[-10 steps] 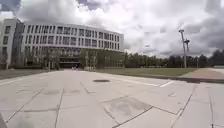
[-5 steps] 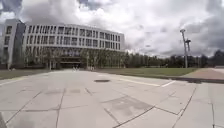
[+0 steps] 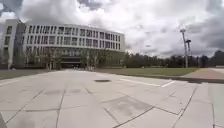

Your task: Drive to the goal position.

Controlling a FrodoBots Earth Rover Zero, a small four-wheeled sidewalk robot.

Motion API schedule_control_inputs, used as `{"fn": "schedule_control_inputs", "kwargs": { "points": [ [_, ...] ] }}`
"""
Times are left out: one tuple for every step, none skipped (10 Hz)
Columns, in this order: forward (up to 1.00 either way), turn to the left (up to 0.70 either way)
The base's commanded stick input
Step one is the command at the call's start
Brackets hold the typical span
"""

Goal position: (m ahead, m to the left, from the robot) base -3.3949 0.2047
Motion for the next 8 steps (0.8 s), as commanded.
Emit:
{"fn": "schedule_control_inputs", "kwargs": {
  "points": [
    [0.00, 0.00],
    [0.00, 0.00],
    [0.00, 0.00],
    [0.00, 0.00],
    [0.00, 0.00],
    [0.29, 0.00],
    [0.64, 0.01],
    [0.70, 0.01]
  ]
}}
